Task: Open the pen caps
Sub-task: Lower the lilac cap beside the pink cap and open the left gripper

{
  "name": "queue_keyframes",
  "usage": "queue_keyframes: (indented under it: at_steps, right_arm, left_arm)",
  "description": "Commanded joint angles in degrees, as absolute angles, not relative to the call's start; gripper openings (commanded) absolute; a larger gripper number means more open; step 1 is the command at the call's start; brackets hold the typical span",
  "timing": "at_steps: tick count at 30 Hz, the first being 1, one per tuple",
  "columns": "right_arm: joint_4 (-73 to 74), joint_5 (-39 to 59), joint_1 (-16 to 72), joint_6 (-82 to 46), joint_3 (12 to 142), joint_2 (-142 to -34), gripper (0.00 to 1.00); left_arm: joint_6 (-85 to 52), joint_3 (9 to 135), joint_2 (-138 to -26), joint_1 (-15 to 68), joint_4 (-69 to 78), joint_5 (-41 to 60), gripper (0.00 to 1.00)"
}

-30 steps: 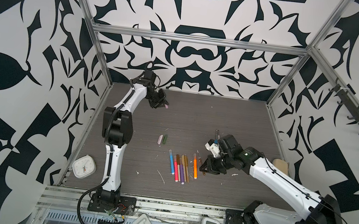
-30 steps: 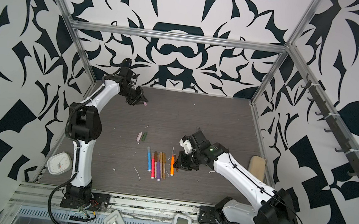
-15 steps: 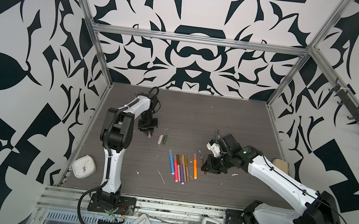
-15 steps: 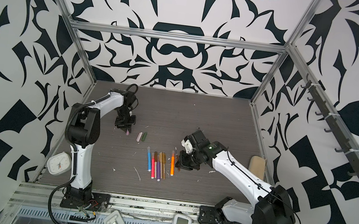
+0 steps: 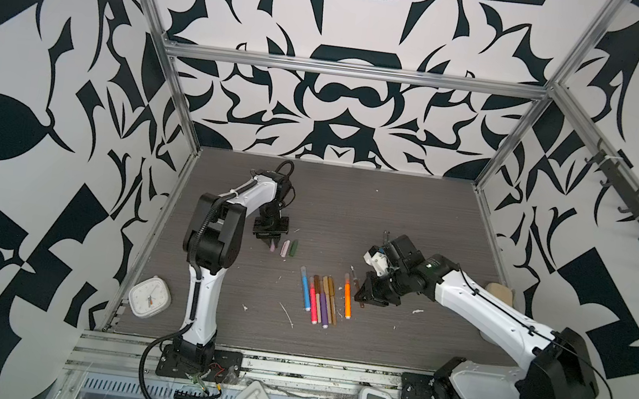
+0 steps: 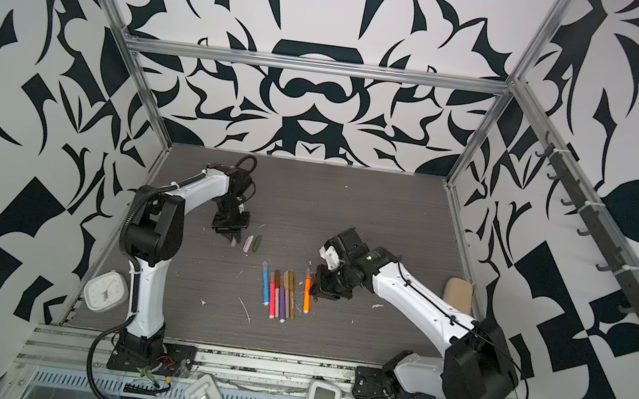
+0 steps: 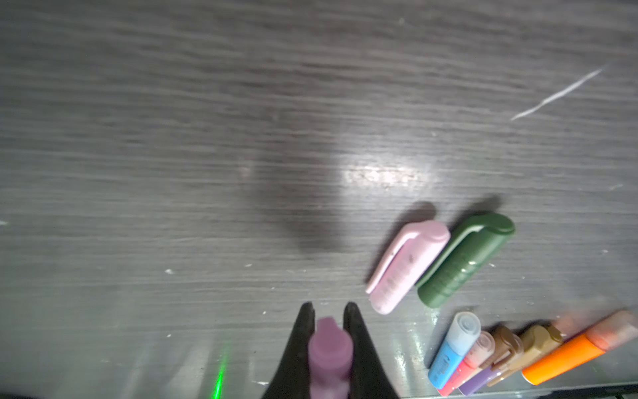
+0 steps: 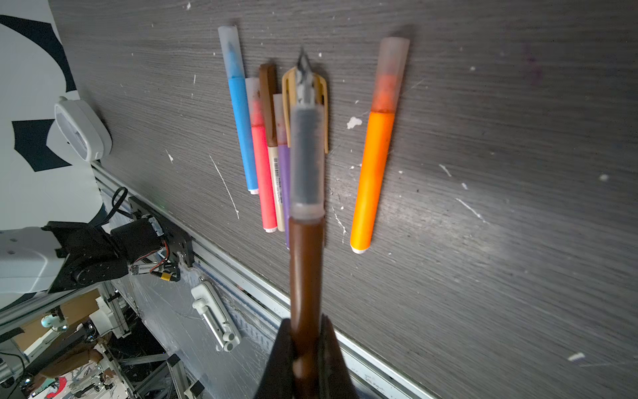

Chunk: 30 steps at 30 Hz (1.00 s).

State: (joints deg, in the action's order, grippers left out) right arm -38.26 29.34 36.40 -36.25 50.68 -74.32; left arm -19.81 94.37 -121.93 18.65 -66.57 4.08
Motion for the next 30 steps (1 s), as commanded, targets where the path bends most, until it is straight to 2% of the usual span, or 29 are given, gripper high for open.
queue_keyframes:
  at_steps: [1, 7, 13, 20, 22, 25, 28, 30]
  right_arm:
    - [-37.5, 29.8, 36.3, -35.8, 52.2, -73.7, 0.0]
    - [-38.0, 30.0, 36.2, -34.9, 52.6, -73.8, 0.0]
    - [-38.8, 30.0, 36.2, -34.0, 53.1, -73.8, 0.0]
    - [-41.0, 29.5, 35.1, -32.3, 54.0, -73.4, 0.0]
    - [-41.1, 31.9, 31.4, -31.6, 53.6, -72.6, 0.0]
    - [-38.1, 37.9, 20.6, -31.8, 51.1, -71.7, 0.0]
    - [-40.3, 39.4, 11.9, -27.7, 52.5, -74.6, 0.0]
    - [-41.7, 38.7, 9.0, -25.4, 54.8, -77.3, 0.0]
  left_arm:
    - [-20.9, 94.2, -123.0, 19.8, -67.8, 5.5, 0.09]
    - [-21.9, 92.6, -122.3, 20.3, -66.9, 6.0, 0.21]
    - [-22.6, 92.3, -121.9, 20.5, -66.5, 6.4, 0.26]
    - [-23.4, 93.0, -121.5, 20.7, -66.5, 6.9, 0.27]
    - [-23.8, 93.8, -120.7, 20.6, -66.5, 7.6, 0.27]
    - [-24.5, 95.2, -118.9, 20.6, -66.1, 9.5, 0.27]
    - [-25.0, 97.4, -117.7, 20.6, -66.8, 10.6, 0.27]
    - [-25.1, 99.0, -116.8, 20.6, -67.7, 9.9, 0.27]
